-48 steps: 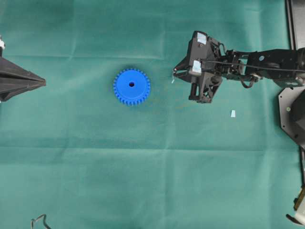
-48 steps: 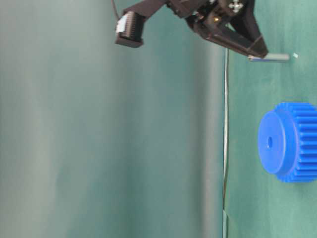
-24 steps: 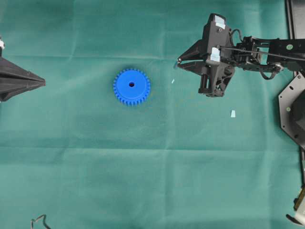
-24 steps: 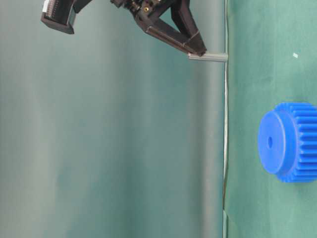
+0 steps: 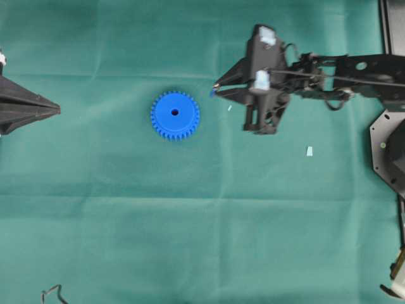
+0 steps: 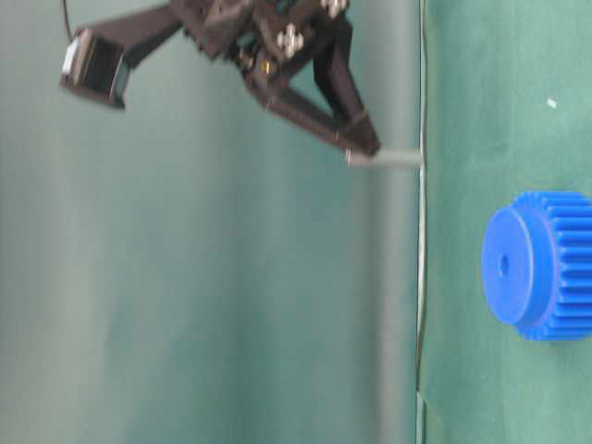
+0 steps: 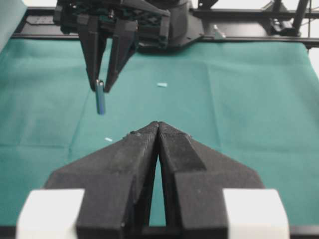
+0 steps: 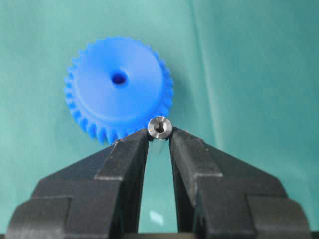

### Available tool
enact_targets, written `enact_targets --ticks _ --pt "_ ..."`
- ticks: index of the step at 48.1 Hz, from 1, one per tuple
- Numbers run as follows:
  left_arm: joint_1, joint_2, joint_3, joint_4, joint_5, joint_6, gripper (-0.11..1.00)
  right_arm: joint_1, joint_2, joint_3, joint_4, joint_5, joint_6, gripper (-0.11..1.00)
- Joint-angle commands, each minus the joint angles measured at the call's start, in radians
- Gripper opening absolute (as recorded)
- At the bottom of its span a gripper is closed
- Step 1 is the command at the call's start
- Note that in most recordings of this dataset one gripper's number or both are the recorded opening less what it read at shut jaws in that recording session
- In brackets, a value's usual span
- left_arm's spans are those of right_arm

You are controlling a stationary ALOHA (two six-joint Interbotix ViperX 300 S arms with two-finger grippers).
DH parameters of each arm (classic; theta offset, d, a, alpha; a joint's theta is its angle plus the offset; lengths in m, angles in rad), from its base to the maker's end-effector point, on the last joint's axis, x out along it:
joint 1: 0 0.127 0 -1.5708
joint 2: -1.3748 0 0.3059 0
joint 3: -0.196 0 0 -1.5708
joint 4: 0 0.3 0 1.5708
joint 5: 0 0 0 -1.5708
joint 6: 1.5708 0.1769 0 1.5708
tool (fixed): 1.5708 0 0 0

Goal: Insert the shaft into the center hole of the gear.
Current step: 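Lift the shaft upright and carry it left over the blue gear's hole, then lower the held shaft into the blue gear's center hole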

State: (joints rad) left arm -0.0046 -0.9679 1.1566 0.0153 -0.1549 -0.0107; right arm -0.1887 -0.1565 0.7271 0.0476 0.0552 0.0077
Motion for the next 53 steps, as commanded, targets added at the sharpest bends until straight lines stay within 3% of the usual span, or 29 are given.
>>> enact_targets --ticks 1,11,19,53 --pt "-0.002 0.008 -0.026 0.003 -0.006 -0.003 0.00 0.015 0.034 -0.081 -0.002 -0.009 0.002 0.21" --pt "-0.002 0.008 -0.026 0.003 -0.003 -0.003 0.00 0.043 0.126 -0.198 -0.002 -0.009 -0.005 0.21" --pt "-0.002 0.008 -0.026 0.003 -0.002 -0.002 0.00 0.044 0.163 -0.236 -0.002 -0.008 -0.005 0.21" --pt "-0.002 0.006 -0.026 0.003 0.000 -0.002 0.00 0.044 0.293 -0.216 0.014 -0.064 0.005 0.21"
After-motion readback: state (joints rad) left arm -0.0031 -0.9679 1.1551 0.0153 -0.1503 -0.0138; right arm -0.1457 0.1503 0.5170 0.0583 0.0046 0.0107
